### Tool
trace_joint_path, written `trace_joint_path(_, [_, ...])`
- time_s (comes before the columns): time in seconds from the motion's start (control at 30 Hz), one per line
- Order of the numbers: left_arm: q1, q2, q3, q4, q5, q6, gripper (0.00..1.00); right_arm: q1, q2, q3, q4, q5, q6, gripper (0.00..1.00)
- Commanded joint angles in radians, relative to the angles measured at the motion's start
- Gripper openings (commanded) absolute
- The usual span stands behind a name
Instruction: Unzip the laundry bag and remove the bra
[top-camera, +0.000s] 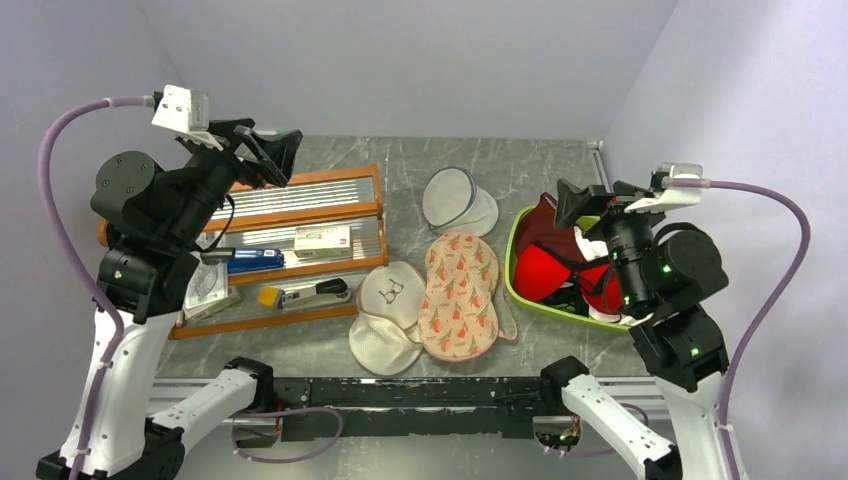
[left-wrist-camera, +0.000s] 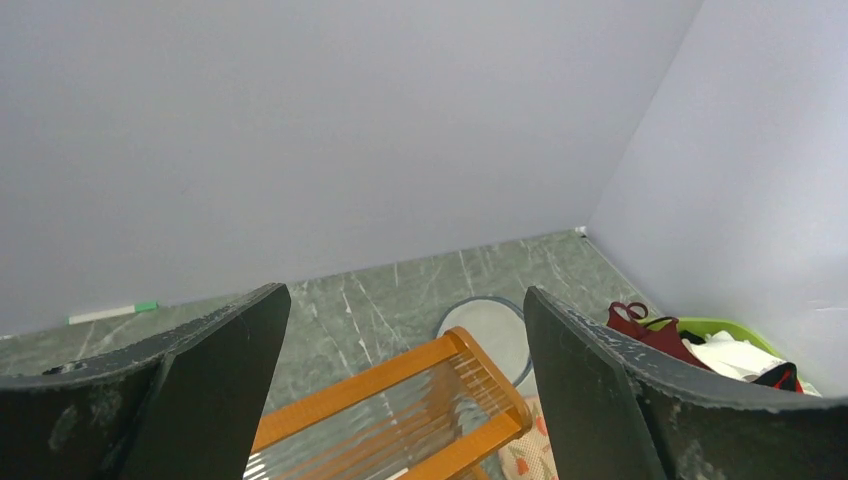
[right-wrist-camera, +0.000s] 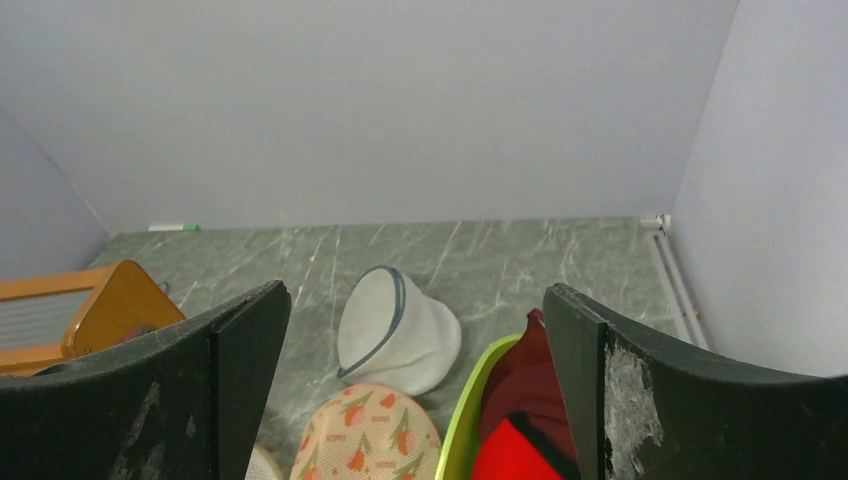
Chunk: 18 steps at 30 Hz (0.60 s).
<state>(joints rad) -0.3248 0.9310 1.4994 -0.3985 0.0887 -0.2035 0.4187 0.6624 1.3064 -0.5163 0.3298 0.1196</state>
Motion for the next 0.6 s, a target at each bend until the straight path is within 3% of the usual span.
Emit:
trace_joint_path(0.0, [0.056,-0.017,-0.053,0.087,0.105,-0.063,0.99,-0.017,0.014,-0.039,-0.005,-0.014,0.066,1.0])
trace_joint_path(0.13, [0.083,-0.04,-0.139,0.154,0.173,-0.074,0.99,-0.027,0.036,-0.09,-0.001,-0.058,0.093,1.0])
trace_joint_path(0.4, [0.087,-0.081,-0.31,0.253,0.309,-0.029,0.99,-0.043,0.105,-0.244,0.079,-0.312,0.109,1.0])
trace_joint_path(0.57, [0.084,-0.107,-0.391,0.278,0.309,-0.005,0.99,-0.041,0.202,-0.32,0.14,-0.454,0.137,1.0])
